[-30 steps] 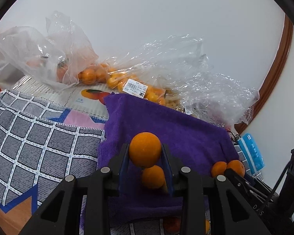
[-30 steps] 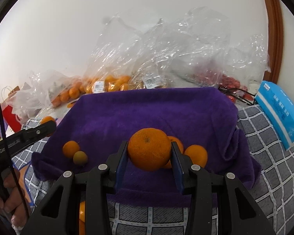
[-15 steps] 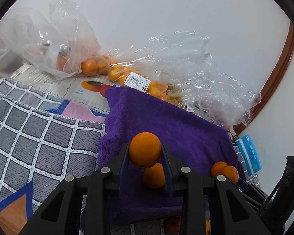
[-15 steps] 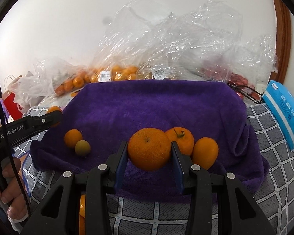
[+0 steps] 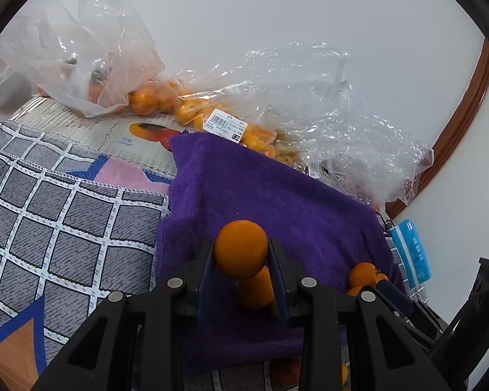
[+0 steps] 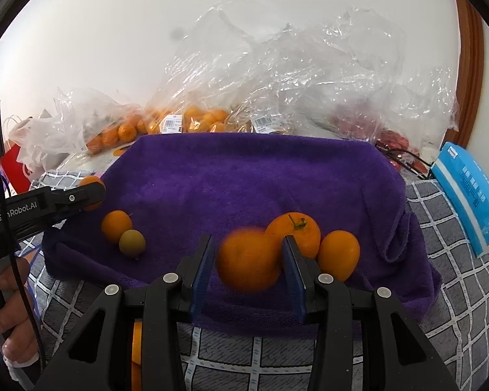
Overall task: Organize fruits
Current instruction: 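Open right gripper over the towel while left gripper releases its orange, then withdraw both open grippers back from the towel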
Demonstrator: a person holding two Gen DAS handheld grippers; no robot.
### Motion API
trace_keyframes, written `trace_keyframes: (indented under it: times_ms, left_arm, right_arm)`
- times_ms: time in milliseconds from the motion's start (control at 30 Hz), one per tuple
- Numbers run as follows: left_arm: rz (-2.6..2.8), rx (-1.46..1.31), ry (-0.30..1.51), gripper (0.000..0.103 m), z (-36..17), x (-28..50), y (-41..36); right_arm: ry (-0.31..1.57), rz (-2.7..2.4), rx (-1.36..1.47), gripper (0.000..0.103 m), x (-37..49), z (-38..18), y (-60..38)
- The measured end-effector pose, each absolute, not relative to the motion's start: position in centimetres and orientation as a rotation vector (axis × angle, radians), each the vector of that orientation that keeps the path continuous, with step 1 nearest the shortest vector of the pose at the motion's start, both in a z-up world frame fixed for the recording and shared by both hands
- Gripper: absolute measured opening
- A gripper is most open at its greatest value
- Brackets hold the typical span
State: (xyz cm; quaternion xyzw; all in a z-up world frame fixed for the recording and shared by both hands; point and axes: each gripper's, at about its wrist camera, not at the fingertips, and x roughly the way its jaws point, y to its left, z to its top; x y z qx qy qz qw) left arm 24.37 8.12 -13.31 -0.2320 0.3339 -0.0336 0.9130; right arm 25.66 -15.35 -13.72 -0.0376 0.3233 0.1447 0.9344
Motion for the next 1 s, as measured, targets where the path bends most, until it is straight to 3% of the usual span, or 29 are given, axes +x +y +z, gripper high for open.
trace_keyframes:
  times_ms: [800,1000]
  left_arm:
    - [-0.076,-0.438,0.694,0.031,-13.4,24.5,7.5]
    - [-0.092,-0.428,0.666,0.04,-12.9,24.0,7.2]
  right_arm:
    - [0.611,0.192,0.07,0.047,25.9,-12.6,-18.5]
    - [0.624,0.184,0.092,0.048,26.1,-12.7,-18.7]
